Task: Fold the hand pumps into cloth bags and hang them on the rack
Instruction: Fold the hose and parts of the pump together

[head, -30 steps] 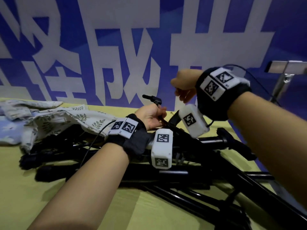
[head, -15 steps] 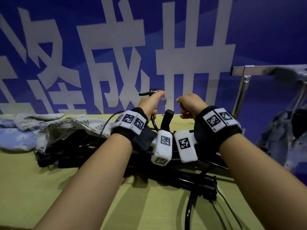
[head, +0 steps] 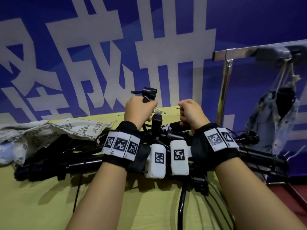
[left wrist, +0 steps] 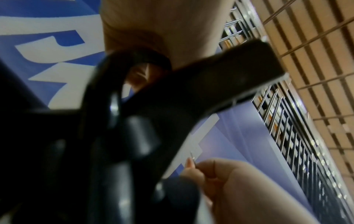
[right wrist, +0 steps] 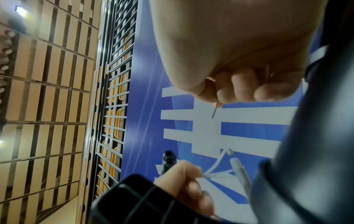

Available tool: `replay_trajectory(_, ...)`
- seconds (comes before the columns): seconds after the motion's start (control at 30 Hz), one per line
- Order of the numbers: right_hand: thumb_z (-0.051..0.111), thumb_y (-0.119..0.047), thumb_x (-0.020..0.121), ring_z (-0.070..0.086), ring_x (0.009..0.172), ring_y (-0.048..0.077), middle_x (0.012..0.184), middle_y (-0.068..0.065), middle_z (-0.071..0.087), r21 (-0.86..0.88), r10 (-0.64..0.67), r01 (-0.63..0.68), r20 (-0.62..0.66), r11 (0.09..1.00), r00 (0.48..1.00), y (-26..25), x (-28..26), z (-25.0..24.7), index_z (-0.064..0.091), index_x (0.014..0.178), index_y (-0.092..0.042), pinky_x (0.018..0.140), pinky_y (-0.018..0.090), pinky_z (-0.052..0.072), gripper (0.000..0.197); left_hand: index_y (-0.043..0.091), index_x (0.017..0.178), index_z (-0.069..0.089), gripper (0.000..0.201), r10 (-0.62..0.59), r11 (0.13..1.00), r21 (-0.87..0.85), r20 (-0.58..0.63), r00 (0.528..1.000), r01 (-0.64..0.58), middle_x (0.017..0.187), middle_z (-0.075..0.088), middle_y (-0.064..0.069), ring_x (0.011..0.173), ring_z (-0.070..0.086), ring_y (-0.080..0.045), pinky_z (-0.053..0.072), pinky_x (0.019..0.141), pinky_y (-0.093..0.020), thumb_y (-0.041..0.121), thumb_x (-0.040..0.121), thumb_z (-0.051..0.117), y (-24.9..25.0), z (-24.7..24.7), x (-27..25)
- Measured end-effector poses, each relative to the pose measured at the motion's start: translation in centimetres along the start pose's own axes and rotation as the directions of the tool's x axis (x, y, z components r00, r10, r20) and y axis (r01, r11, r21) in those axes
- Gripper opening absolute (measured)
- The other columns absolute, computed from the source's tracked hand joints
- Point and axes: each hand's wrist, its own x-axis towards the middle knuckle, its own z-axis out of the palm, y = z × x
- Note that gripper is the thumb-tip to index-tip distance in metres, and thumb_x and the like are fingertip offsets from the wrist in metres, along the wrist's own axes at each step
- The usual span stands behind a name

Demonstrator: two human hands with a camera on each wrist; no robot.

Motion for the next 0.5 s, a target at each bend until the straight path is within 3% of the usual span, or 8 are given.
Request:
replay_trajectory(0.07,0.035,-0.014,0.096,0.036,0.051,0.013,0.068,0.000,0.037,-0.059,-0.010,0.011,0.017,0.998,1.000,0.0,-0.3,0.1,0.046,0.092,-0.015,0.045,0.025,0.036,0.012,0.005,0.065,0.063,0.019,0.025,1.000,-0.016,0.004,1.000,-0.024,0.061,0.064,-0.001,0.044,0.054,-0.005,0.044,0.042,-0.016,0.014,0.081,0.057,-0.1,-0.1,-0.2)
replay_trajectory(0.13,0.034,-0.016,0.097,0.037,0.054,0.012,0.071,0.000,0.038,-0.083,-0.048,0.049,0.019,0.995,0.999,0.0,-0.3,0.2,0.044,0.099,-0.013,0.046,0.025,0.037,0.011,0.010,0.057,0.058,0.023,0.044,0.996,-0.075,-0.003,0.999,-0.044,0.062,0.066,-0.003,0.050,0.063,-0.012,0.046,0.042,-0.014,0.008,0.080,0.058,0.0,-0.2,-0.4)
replay_trajectory(0.2,0.033,-0.018,0.097,0.037,0.056,0.013,0.071,0.000,0.039,-0.102,-0.102,0.104,0.025,0.989,0.994,-0.2,-0.4,0.5,0.045,0.095,-0.016,0.046,0.025,0.036,0.012,0.010,0.055,0.056,0.025,0.081,0.989,-0.127,-0.005,0.997,-0.081,0.060,0.066,-0.004,0.056,0.067,-0.013,0.051,0.047,-0.017,0.003,0.078,0.060,0.2,-0.1,-0.5)
replay_trajectory(0.3,0.032,-0.019,0.098,0.036,0.057,0.013,0.070,-0.001,0.039,-0.123,-0.164,0.167,0.029,0.978,0.986,-0.2,-0.7,1.0,0.042,0.084,-0.022,0.048,0.026,0.034,0.018,0.005,0.063,0.061,0.014,0.112,0.982,-0.155,0.006,0.994,-0.110,0.061,0.067,-0.004,0.056,0.066,-0.007,0.058,0.059,-0.025,0.001,0.076,0.065,-0.2,0.2,-0.8)
replay_trajectory(0.4,0.031,-0.016,0.096,0.037,0.061,0.012,0.071,-0.003,0.039,-0.159,-0.213,0.215,0.029,0.964,0.977,-0.2,-0.8,1.1,0.040,0.079,-0.025,0.053,0.026,0.033,0.022,-0.005,0.075,0.066,0.007,0.116,0.972,-0.201,-0.055,0.992,-0.125,0.075,0.070,-0.016,0.064,0.068,-0.017,0.060,0.071,-0.038,0.001,0.073,0.068,-1.1,0.3,-0.5)
replay_trajectory(0.5,0.031,-0.009,0.092,0.037,0.062,0.012,0.071,-0.004,0.040,-0.211,-0.237,0.241,0.044,0.947,0.970,-0.1,-1.0,1.2,0.037,0.078,-0.025,0.056,0.026,0.031,0.022,-0.009,0.081,0.063,0.013,0.102,0.953,-0.271,-0.137,0.985,-0.136,0.083,0.068,-0.025,0.072,0.070,-0.027,0.060,0.067,-0.033,0.000,0.074,0.070,-1.6,0.4,-0.7)
